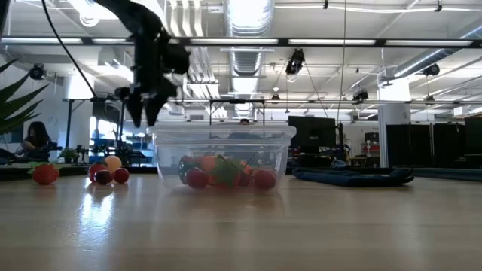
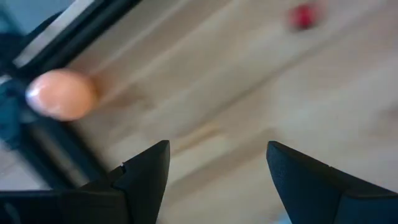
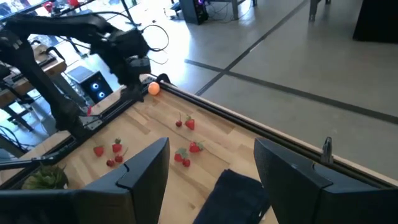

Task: Pick and placing Produce into tupperware
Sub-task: Put the pink peach into the transparent bin

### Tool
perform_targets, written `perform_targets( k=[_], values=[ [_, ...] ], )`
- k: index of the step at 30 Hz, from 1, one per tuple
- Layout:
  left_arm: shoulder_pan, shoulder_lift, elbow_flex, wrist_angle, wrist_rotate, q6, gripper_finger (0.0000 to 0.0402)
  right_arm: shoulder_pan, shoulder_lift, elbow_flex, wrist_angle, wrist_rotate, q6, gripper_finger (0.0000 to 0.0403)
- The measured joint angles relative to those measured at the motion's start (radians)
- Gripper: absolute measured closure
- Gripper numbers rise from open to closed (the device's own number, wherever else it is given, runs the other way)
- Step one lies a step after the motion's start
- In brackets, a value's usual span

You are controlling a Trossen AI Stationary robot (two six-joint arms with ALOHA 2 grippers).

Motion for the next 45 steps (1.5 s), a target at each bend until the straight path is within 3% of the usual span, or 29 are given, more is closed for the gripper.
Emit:
perform_targets(
  k=[4,14,26,37,40,45],
  values=[
    [0.126,0.031,-0.027,-0.002,-0.100,0.030,0.0149,0.000,0.001,-0.003,0.000,0.016,0.029,0.0177],
    [0.304,0.057,-0.029,0.095,-0.063,0.077,0.0149,0.000,0.015,-0.007,0.000,0.055,0.054,0.0177],
    [0.352,0.194,-0.036,0.138,-0.101,0.140,0.0149,0.000,0.014,-0.007,0.000,0.062,0.104,0.0177],
    [0.351,0.212,-0.037,0.171,-0.169,0.171,0.0149,0.000,0.015,-0.008,0.000,0.080,0.133,0.0177],
    [0.341,0.212,-0.016,0.138,-0.235,0.187,0.0149,0.000,0.014,-0.008,0.000,0.088,0.133,0.0177],
    [0.339,0.212,0.041,0.050,-0.243,0.239,0.0149,0.000,0.014,-0.008,0.000,0.106,0.125,0.0177]
  ],
)
